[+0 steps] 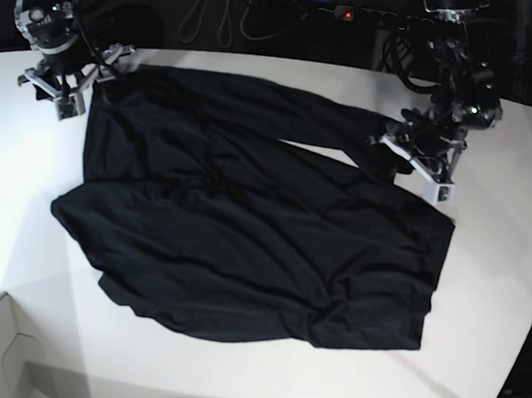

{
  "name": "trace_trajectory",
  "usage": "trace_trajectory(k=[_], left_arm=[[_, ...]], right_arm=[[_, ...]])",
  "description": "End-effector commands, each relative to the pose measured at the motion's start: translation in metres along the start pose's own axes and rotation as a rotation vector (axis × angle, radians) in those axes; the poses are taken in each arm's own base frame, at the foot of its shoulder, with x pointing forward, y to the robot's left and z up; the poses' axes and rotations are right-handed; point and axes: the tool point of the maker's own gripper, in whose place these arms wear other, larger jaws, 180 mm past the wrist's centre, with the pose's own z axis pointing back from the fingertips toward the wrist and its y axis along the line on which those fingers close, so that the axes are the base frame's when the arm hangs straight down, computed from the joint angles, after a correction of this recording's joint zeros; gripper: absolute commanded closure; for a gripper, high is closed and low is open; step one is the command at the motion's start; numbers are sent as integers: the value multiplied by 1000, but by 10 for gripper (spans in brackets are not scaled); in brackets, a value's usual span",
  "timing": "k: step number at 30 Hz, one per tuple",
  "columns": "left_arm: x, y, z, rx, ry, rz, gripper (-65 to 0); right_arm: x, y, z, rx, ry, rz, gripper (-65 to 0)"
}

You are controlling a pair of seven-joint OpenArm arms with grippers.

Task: Layout the t-shirt on the table in an organized manner, then fold the t-shirt properly
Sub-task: 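Grasp the sleeve with the left gripper and pull it straight outward, then release the sleeve, move the left gripper to the shirt side and smooth it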

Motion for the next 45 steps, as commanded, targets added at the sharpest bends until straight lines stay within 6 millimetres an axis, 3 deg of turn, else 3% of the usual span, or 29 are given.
trace_trajectory(k=[1,2,3,8,11,17,25,29,36,40,45], left_arm=[[-35,9,1,44,147,-18,-105],[-35,11,1,49,148,-21,-32],[-35,12,1,51,149,-23,0],[-20,32,13,86,121,-59,0],[-6,47,36,119,54,-24,-1],[16,58,78,150,-60,-17,-1],[7,73,114,173,-101,54,-1],[-6,86,114,186,-83,109,-2],[-14,87,112,187,-63,128,-6],[-14,87,113,188,-65,128,-59],[-11,98,121,219,-86,146,-194]], right_arm=[[9,-4,3,-8,-35,8,-389],[9,-4,3,-8,-35,8,-389],[9,-4,3,-8,-35,8,-389],[9,-4,3,-8,-36,8,-389],[10,-6,4,-12,-42,7,-391],[16,-7,2,-18,-53,4,-390],[15,-5,2,-11,-51,1,-389],[14,-3,1,-7,-49,-1,-389],[14,-3,1,-7,-49,-1,-389],[14,-4,2,-8,-50,0,-389],[14,-4,2,-8,-50,0,-389]])
